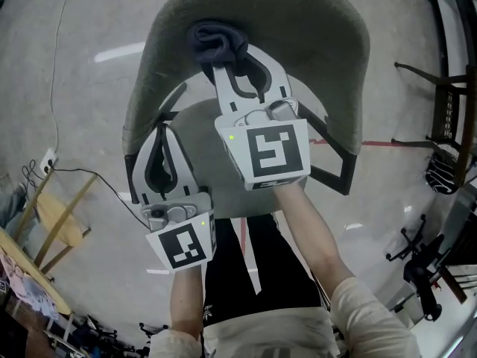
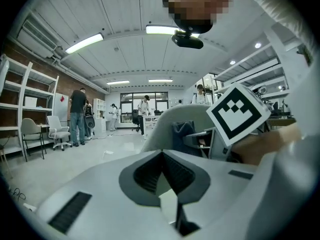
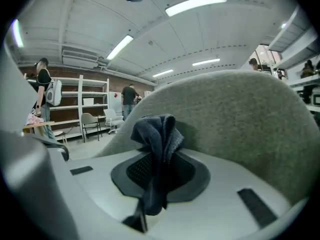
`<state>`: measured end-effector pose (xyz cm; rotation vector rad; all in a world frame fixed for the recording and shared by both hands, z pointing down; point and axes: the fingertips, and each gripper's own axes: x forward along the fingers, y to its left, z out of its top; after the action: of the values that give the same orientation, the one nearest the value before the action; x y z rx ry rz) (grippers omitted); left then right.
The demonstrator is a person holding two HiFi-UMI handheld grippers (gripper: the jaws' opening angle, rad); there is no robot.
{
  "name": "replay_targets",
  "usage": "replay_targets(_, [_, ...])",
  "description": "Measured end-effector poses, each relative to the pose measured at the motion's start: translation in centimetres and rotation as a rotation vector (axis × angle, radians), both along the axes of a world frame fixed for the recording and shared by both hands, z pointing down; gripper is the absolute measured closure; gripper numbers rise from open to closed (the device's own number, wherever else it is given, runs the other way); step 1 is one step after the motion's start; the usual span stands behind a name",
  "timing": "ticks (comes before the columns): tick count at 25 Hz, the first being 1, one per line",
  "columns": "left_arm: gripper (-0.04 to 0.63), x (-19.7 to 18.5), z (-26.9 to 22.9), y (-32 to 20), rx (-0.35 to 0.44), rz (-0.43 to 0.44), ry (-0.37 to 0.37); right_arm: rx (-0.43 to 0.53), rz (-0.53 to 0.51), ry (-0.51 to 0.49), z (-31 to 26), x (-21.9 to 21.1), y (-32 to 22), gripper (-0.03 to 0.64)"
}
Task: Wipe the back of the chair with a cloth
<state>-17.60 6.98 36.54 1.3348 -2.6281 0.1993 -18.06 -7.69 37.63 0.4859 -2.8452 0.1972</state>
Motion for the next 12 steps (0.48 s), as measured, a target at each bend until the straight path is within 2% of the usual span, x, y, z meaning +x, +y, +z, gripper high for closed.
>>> replay_targets(12, [0.581, 3.3, 0.4, -4.3, 0.002, 0.165, 0.012, 0.013, 0.34, 0.032, 0.8, 9.3, -7.6, 0.556])
